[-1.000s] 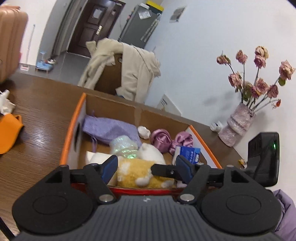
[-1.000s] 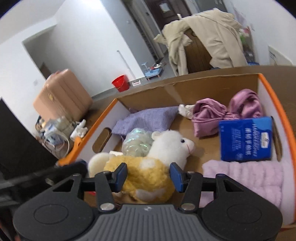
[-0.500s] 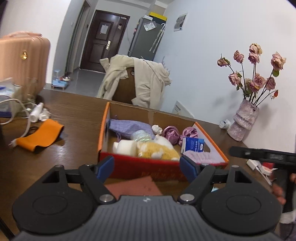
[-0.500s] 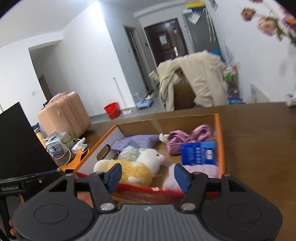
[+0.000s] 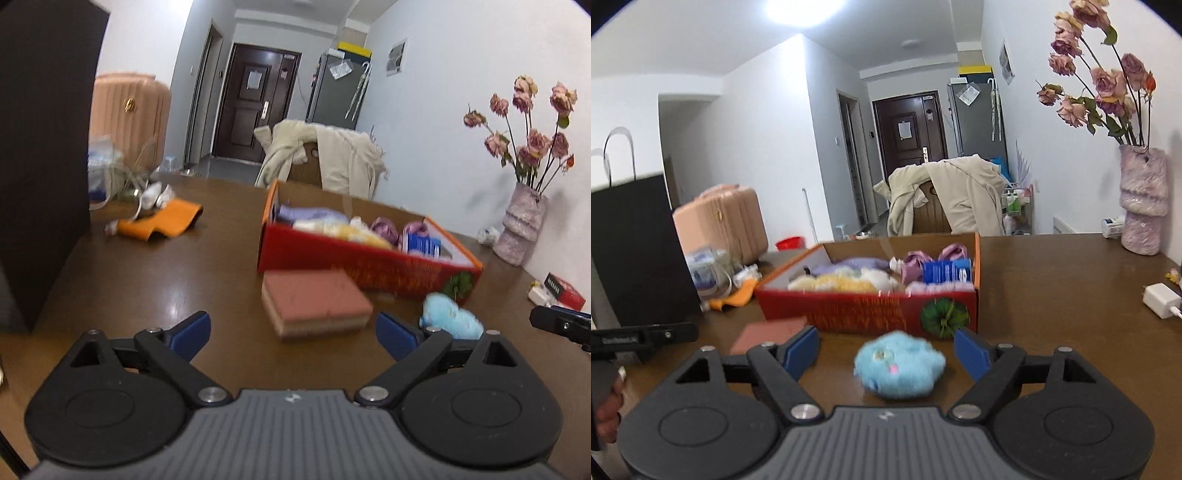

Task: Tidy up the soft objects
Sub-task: 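Withdraw both tools from the box toward the blue plush toy, then close both tools on the pink-and-cream sponge block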

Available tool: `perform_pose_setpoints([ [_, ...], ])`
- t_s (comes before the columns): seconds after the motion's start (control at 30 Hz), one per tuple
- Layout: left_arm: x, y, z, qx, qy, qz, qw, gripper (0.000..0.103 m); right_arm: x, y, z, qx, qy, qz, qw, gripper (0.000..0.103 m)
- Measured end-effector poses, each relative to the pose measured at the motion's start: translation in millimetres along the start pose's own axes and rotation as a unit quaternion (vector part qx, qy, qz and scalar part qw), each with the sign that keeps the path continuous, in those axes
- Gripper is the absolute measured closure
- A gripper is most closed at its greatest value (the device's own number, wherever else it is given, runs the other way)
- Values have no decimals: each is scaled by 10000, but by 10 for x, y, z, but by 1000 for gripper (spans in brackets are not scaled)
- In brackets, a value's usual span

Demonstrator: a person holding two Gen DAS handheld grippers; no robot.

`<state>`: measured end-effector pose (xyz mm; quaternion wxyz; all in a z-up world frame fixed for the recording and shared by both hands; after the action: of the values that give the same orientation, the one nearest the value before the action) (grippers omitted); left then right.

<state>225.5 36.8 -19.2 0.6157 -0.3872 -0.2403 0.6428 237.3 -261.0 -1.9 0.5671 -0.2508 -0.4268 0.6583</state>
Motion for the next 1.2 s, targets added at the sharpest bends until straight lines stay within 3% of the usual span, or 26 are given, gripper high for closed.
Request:
perform_pose_setpoints([
  [0.23, 146, 112, 88, 42, -35, 99, 9999, 4, 234, 260, -20, 247, -128, 9, 9996, 22],
  [0.53, 217, -76, -177, 150, 73, 141, 9998, 4, 508, 201, -292, 461, -361, 150, 9982, 23],
  [0.63, 185, -225, -399, 250, 279, 176, 9991, 14, 576, 132, -488, 591, -424, 184, 9972, 24],
  [0.7, 172, -297, -591, 435, 380, 191, 9981, 27, 605, 60, -667, 663, -484, 125, 9965, 27],
  [0.83, 202, -392, -963, 760, 497, 312, 9954, 33, 655, -58, -1038, 828, -740, -49, 9938, 34],
  [0.97, 286, -400, -1218, 945, 948, 628, 9890, 51, 775, -134, -1474, 1006, -1003, -46, 9898, 49],
  [1.07, 377, -369, -1293, 948, 1293, 926, 9827, 51, 847, -163, -1712, 1092, -1154, -118, 9872, 62],
  [1.13, 410, -361, -1303, 909, 1318, 994, 9821, 51, 859, -154, -1823, 1175, -1328, -260, 9838, 71],
  [1.2, 406, -352, -1307, 867, 1327, 987, 9824, 51, 850, -127, -1875, 1179, -1465, -370, 9815, 72],
])
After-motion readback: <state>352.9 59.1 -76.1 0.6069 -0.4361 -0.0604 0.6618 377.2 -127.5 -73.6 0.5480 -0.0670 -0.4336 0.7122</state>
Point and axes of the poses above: each gripper's, at about its wrist camera, not at the fingertips, and z roughly against the way its jaws point, x to its left, y to its underside, the point moved 5 cm from there along -z, roughly the way its jaws point, and after that the axes turned 8 degrees about x, right-handed, at the moved point
